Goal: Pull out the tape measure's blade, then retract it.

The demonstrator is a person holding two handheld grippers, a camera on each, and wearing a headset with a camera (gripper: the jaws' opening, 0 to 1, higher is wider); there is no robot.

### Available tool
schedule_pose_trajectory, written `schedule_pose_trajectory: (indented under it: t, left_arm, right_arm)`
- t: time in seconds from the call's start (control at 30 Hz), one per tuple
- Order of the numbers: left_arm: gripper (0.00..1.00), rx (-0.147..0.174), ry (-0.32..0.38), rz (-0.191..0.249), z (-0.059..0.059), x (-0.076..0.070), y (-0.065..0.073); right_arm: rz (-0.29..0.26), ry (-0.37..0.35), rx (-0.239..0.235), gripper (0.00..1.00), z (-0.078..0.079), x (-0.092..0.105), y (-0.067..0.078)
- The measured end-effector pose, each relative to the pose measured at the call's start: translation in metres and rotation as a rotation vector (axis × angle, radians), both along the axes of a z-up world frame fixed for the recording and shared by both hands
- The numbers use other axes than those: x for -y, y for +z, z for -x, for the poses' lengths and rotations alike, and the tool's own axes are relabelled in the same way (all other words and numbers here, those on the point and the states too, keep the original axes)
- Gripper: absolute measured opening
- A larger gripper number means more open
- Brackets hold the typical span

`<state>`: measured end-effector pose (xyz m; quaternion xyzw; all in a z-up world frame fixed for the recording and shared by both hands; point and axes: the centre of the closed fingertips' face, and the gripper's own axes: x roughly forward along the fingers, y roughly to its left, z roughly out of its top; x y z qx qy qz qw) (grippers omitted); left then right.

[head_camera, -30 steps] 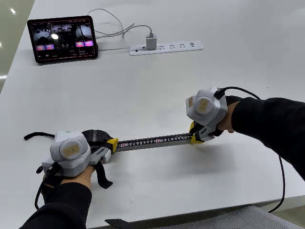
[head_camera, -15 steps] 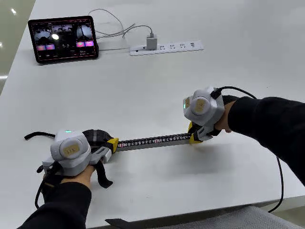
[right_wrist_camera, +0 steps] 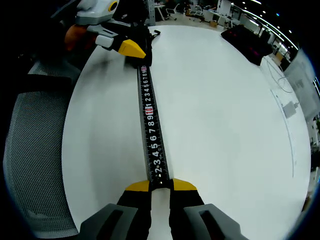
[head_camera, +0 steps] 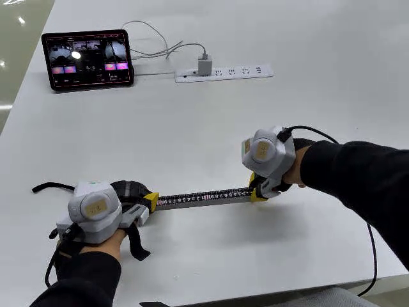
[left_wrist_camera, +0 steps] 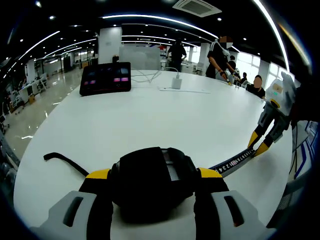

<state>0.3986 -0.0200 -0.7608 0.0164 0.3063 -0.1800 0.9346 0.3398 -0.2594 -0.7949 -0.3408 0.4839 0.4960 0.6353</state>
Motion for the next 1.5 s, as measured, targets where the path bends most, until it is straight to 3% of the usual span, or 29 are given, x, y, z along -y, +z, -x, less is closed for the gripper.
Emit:
schedule_pose_trajectory:
  t: [0.3,0.67,1.5]
  left_arm:
    - [0.61,-0.01,-0.002,0.0,-0.002,0.0,-0.001]
    - [0.61,-0.022,-0.001,-0.001,0.0,0.0,-0.002]
    - [0.61,-0.02,-0.004,-0.002,0.0,0.0,-0.002]
  right_arm:
    - [0.01,0.011,0.002,0.08,0.0,-0.005,0.0]
    - [0.017,-0.027,-0.009,0.09,-0.002,-0.013,0.0]
    - [0.024,-0.025,-0.002,0.09,-0.003,-0.026,0.0]
